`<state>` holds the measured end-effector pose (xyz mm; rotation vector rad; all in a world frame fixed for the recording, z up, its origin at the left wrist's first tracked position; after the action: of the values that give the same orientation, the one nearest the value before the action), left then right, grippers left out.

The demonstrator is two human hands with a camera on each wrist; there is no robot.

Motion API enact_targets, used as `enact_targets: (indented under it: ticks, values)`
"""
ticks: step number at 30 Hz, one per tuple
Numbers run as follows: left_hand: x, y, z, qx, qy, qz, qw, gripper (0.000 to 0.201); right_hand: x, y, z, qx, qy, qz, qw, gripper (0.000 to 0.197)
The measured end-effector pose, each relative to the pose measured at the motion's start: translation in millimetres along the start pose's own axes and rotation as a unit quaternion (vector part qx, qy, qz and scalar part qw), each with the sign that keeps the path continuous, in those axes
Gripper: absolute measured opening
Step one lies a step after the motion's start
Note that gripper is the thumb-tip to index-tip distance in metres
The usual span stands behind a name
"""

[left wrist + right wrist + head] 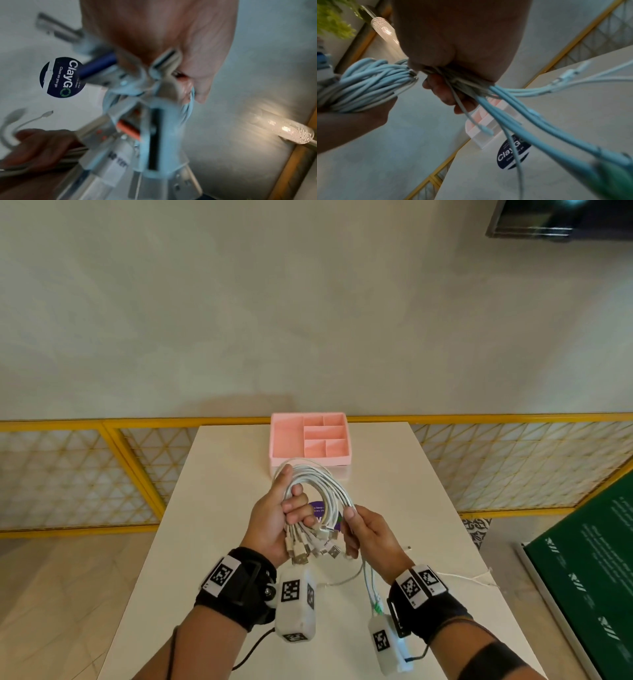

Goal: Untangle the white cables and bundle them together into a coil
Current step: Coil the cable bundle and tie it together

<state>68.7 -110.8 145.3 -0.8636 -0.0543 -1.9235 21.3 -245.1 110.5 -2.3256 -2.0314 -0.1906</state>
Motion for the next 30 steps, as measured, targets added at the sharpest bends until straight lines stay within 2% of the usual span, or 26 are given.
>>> enact_targets:
  ticks: [7,11,14,19,26,30]
  values:
    - [-7,8,-5,0.050,-0.017,0.062,0.997,0.039,18,-11,34,0.062,-0.037,-0.001,0.997,0.020]
    - [-9,10,-7,0.101,-0.026,0.096,0.990,0.035,31,-16,43,0.121,-0.029,-0.025,0.992,0.020]
    - [-8,8,-2,0.151,-0.012,0.119,0.981,0.033,37,-16,44,0.144,-0.071,-0.051,0.986,0.017]
    - [-11,6,6,0.202,0.025,0.160,0.966,0.036,41,-16,39,0.164,-0.141,-0.071,0.974,0.025]
    - [-28,10,12,0.193,0.003,0.225,0.955,0.032,44,-19,47,0.150,-0.191,-0.093,0.966,0.017]
    - [-51,14,13,0.167,-0.028,0.277,0.946,0.035,33,-29,54,0.187,-0.157,-0.048,0.968,0.022]
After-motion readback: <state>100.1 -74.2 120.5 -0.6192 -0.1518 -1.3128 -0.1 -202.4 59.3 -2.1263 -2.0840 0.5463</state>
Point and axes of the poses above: each hand's wrist, its own y-axis towards the middle knuckle, its own x-axis out of the palm, z = x × y, the point moved 9 cm from there along y, towards the middle knuckle, and after that the axes turned 12 degrees about y, right-handed, at the moved point
